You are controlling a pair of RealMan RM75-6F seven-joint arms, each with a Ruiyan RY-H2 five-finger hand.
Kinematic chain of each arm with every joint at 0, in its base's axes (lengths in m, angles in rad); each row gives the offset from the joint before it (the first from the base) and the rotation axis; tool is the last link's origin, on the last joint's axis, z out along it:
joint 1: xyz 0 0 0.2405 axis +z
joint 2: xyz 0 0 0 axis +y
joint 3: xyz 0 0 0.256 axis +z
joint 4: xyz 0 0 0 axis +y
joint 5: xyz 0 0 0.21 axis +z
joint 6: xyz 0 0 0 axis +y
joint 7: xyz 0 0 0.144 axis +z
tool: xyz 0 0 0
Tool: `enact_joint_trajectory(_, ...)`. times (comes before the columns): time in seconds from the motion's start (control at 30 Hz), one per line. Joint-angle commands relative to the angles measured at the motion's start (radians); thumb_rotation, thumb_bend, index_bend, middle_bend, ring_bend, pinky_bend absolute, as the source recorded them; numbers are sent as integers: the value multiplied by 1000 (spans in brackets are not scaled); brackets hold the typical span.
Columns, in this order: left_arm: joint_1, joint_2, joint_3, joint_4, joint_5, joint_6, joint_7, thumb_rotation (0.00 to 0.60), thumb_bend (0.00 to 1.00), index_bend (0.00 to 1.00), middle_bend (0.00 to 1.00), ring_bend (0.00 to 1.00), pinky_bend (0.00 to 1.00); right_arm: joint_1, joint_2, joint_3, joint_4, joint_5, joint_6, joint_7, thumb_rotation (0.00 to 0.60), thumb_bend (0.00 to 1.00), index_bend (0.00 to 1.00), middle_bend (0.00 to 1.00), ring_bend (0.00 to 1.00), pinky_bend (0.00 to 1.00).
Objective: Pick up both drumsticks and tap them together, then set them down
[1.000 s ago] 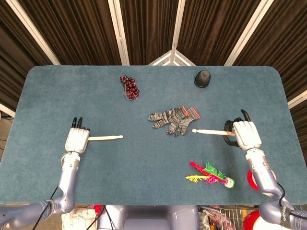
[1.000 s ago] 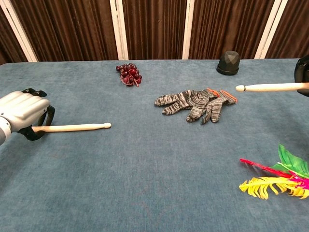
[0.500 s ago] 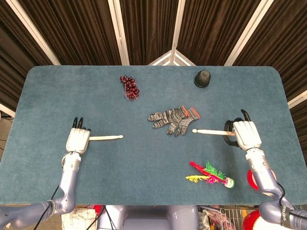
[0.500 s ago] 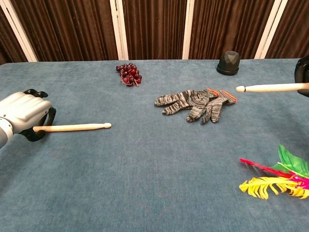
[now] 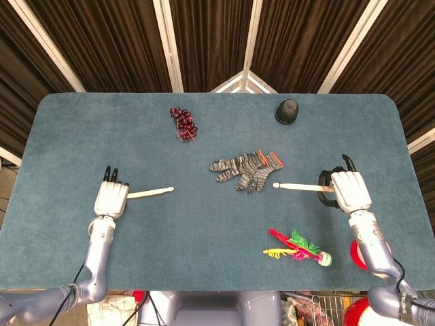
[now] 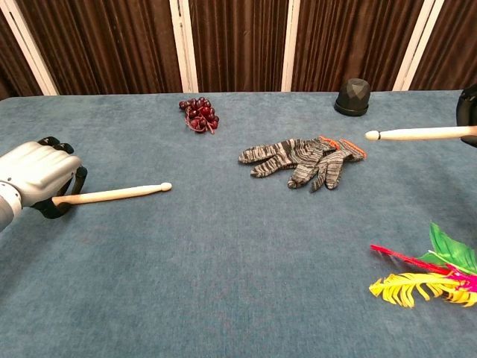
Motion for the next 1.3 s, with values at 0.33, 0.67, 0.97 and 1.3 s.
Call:
enact_joint_trajectory(0.33,2,3,-2,-2,42,27,-24,600,521,632,587,102,0,-2,1,-1,2,-1,-1,6,600,395,708,576,371,36)
enact_joint_trajectory(0.67,12,26,-4,-12,58,31,-40,600,521,640,597,119,0,-2,3,0,-2,0,-1,4,600,395,709,576,371,36)
enact_joint_trajectory(0.97,13,35,-8,-4,94,38,-77,600,521,648,599,119,0,-5,7,3,0,6,0,6,600,395,709,576,372,36)
enact_joint_trajectory(1.3,19,121,7,-58,265,117,-216,600,521,649,599,119,0,-2,27,19,-35,17,9,-6,600,395,717,576,372,36)
